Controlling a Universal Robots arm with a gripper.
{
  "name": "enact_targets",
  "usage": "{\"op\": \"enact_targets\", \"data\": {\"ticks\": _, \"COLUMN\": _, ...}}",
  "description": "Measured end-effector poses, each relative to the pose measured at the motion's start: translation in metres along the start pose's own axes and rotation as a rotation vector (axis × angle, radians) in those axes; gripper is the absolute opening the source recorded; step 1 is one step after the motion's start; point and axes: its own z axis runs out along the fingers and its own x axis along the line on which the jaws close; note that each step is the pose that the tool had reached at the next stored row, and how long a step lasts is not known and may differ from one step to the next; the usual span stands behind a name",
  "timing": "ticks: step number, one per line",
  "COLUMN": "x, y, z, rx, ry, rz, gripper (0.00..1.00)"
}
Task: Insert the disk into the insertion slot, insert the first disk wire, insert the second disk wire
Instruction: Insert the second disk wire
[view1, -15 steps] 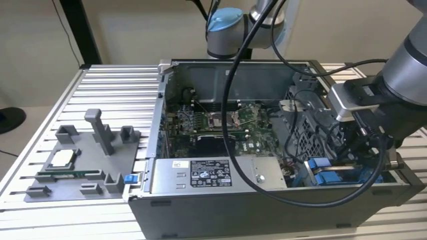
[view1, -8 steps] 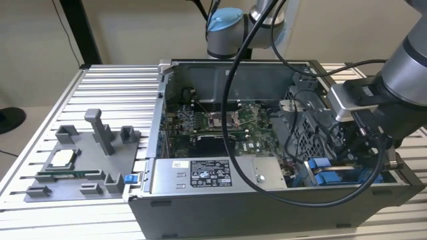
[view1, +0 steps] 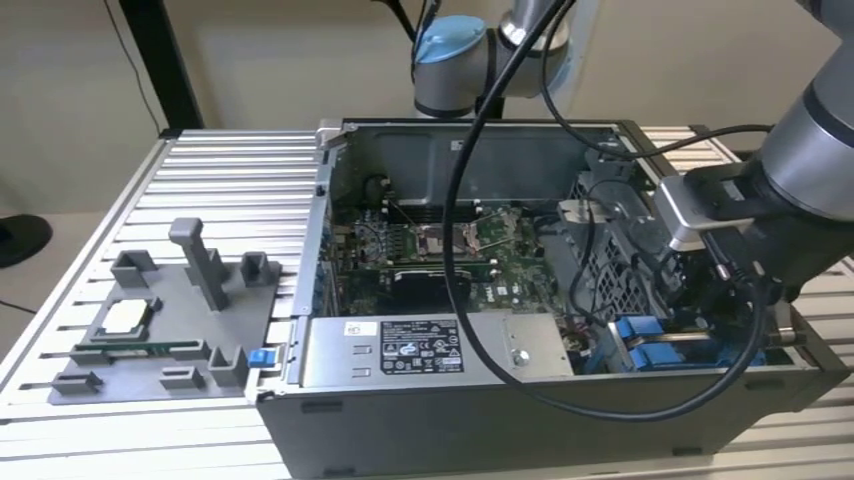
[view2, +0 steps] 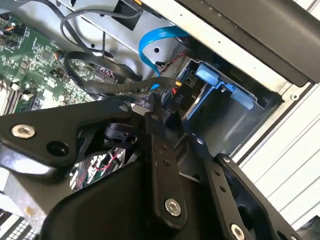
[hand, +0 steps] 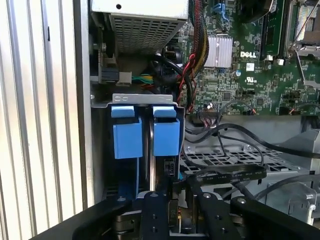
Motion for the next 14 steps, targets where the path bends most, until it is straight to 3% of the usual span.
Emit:
{"op": "enact_targets", "data": {"ticks": 3, "x": -0.0013, "y": -0.0004, "z": -0.0071, "rx": -0.0011, "ry": 0.0000, "rz": 0.001, "gripper": 1.00}}
{"op": "enact_targets", "data": {"ticks": 14, "x": -0.0103, "y": -0.0046, "z": -0.0561, "rx": -0.0016, "ry": 0.0002, "rz": 0.001, "gripper": 1.00}}
